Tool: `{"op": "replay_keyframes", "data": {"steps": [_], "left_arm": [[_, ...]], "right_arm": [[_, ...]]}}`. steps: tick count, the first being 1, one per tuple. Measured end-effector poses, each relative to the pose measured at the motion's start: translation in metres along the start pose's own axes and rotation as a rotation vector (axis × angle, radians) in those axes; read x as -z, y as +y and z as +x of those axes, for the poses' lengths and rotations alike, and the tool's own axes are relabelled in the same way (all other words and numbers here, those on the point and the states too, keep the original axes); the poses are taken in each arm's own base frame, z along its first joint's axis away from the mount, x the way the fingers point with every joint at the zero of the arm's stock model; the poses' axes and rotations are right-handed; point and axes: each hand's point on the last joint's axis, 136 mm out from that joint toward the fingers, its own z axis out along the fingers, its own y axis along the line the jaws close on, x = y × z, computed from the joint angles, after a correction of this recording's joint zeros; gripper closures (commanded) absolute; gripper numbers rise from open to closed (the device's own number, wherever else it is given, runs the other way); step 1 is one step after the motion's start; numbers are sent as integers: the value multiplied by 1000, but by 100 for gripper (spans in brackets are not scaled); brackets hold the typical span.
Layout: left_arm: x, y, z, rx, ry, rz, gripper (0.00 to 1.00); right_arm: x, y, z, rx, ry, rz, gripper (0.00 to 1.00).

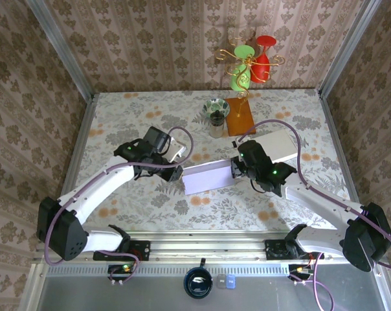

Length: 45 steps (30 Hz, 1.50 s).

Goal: Fold the paper box

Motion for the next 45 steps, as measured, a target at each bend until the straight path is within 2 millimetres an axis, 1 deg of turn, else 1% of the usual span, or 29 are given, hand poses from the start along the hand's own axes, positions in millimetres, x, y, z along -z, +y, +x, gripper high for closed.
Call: {"op": "replay_keyframes", "data": {"steps": [13, 19, 22, 32, 35, 39, 45], "left_arm": [[-1, 0, 0, -4, 1, -20, 86], [2, -3, -6, 29, -13, -24, 90], [4, -3, -7, 66, -16, -25, 93], [1, -3, -8, 213, 9, -25, 95], [2, -4, -11, 260, 18, -32, 100], [4, -7, -12, 307, 23, -37, 100], [3, -7, -11, 393, 30, -39, 100]], "right_arm": [[0, 0, 0, -1, 1, 0, 100], [0, 0, 0, -4, 1, 1, 100], [0, -1, 1, -4, 2, 5, 100], [1, 1, 1, -3, 1, 6, 100], [1, 0, 1, -3, -1, 12, 100], [1, -1, 1, -10, -3, 24, 100], [2, 1, 2, -11, -4, 22, 100]]}}
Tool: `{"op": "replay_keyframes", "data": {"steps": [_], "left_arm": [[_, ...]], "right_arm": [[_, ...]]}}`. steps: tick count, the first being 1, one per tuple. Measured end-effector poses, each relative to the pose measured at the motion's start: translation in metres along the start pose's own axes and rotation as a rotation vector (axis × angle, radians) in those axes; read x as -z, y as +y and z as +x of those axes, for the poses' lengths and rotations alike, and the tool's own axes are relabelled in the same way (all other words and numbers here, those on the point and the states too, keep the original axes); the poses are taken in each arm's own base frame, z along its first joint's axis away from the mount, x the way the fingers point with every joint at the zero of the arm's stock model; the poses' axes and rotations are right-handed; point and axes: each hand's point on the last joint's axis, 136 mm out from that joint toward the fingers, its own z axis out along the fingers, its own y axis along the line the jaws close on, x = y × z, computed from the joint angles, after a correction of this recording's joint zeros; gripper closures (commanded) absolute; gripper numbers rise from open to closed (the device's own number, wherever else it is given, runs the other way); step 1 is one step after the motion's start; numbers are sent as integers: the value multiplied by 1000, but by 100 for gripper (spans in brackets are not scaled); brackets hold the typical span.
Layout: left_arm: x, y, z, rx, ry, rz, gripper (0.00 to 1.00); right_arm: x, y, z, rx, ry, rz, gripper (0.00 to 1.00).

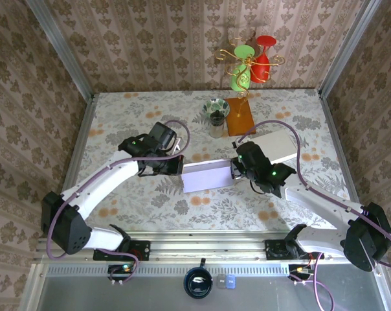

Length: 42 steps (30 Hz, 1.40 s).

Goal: Fold the paper box

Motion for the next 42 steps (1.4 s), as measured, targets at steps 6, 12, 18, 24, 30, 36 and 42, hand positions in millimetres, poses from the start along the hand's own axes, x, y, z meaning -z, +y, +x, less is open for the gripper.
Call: {"op": "replay_keyframes", "data": {"steps": [6, 12, 18, 24, 30, 36, 42], "left_arm": [[-2, 0, -2, 58, 6, -4, 100], [-2, 0, -3, 101, 5, -4, 100], [-3, 1, -5, 101, -4, -2, 100], [-13, 6, 0, 85, -22, 7, 100], [-12, 5, 4, 48, -66, 23, 100], [-14, 6, 3, 25, -92, 11, 100], [-15, 0, 4, -14, -98, 6, 100]], "right_arm": [[0, 1, 0, 2, -1, 0, 100], [1, 1, 0, 3, -1, 0, 100], [2, 1, 1, 4, 1, -1, 100], [2, 2, 2, 7, 2, -3, 100], [4, 3, 4, 8, -5, -10, 100], [9, 2, 6, -41, 3, -10, 84], [37, -5, 6, -327, -8, -25, 45]]}}
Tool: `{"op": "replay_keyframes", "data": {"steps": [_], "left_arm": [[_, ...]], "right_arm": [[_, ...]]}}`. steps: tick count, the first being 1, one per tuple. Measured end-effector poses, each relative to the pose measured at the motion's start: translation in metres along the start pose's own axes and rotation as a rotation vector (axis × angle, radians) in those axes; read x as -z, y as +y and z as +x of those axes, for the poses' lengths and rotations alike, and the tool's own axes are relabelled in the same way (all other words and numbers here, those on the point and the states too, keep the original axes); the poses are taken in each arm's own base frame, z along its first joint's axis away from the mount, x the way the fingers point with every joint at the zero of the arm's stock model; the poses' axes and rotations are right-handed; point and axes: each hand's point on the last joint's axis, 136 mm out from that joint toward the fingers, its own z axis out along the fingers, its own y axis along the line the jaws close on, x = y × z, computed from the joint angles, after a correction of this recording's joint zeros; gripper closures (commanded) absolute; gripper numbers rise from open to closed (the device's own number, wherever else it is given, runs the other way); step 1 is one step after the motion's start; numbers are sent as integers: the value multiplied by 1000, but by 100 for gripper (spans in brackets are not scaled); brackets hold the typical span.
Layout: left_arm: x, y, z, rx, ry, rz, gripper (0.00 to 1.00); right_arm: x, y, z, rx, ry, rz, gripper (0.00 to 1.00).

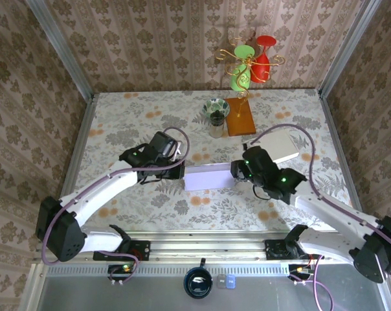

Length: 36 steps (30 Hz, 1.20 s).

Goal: Fold the paper box

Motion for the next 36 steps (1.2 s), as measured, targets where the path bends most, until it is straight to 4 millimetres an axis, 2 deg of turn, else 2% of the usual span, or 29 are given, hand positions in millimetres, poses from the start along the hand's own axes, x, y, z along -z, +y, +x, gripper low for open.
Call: {"op": "replay_keyframes", "data": {"steps": [3, 6, 11, 15, 24, 36], "left_arm": [[0, 0, 0, -14, -3, -8, 100], [-1, 0, 0, -23, -6, -16, 100], [-1, -1, 1, -34, -10, -23, 100], [-1, -1, 1, -38, -13, -27, 100], [-1, -2, 1, -43, -13, -28, 100], [-1, -2, 1, -44, -13, -27, 100]], "right_arm": [[17, -3, -11, -262, -32, -38, 38], [25, -8, -18, -521, -50, -78, 37], [15, -13, -12, -872, 0, -102, 35], [7, -11, 0, -1027, 60, -110, 34], [-19, -5, 10, -1177, 110, -134, 37], [-28, 3, 10, -1197, 132, -172, 57]]}}
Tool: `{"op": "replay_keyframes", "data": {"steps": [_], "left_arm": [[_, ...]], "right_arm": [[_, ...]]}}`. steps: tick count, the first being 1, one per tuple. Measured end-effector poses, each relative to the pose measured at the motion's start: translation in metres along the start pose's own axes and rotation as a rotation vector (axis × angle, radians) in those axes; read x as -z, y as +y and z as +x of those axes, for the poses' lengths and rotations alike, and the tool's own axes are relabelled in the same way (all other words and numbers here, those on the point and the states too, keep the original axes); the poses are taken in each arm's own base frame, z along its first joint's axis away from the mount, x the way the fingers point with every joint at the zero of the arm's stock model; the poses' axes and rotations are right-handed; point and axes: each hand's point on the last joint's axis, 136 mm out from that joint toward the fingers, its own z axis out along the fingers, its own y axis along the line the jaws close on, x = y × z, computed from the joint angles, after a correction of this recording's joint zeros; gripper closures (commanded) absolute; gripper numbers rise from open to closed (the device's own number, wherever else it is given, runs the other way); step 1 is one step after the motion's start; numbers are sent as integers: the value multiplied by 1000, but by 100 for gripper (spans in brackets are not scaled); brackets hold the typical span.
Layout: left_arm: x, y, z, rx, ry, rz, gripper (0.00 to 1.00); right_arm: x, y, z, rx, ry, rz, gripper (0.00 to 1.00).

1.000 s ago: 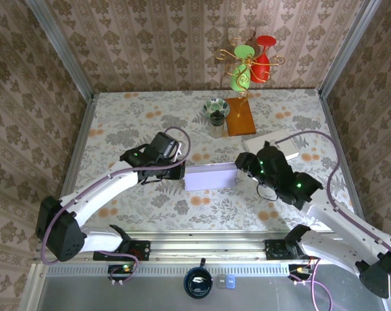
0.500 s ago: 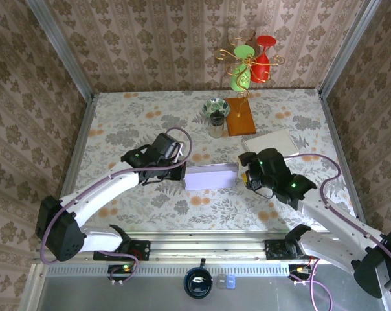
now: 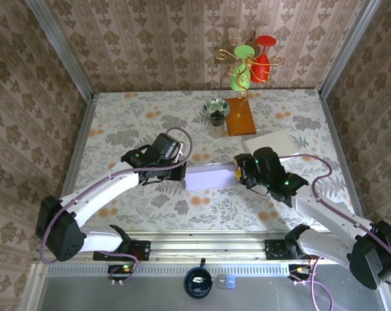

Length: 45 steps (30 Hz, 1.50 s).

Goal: Fold the paper box

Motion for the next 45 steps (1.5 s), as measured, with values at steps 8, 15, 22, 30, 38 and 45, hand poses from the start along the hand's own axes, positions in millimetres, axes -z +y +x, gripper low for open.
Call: {"op": "replay_keyframes", "data": {"steps": [8, 15, 22, 30, 38, 45], "left_arm": [[0, 0, 0, 5, 1, 1, 88], [14, -4, -1, 67, -24, 24, 79], [43, -10, -16, 206, -112, 80, 72], [31, 11, -14, 486, -113, 87, 61], [14, 8, -10, 623, -100, 150, 64], [2, 11, -9, 692, -95, 186, 68]], "right_arm": [[0, -1, -1, 2, 3, -16, 62], [-1, -5, -1, 8, 4, -12, 65], [-1, -12, -2, 18, 4, 0, 68], [-2, -20, -3, 25, 4, 19, 69], [-2, -20, -3, 25, 4, 18, 68], [-1, -21, -4, 25, 4, 18, 69]]}}
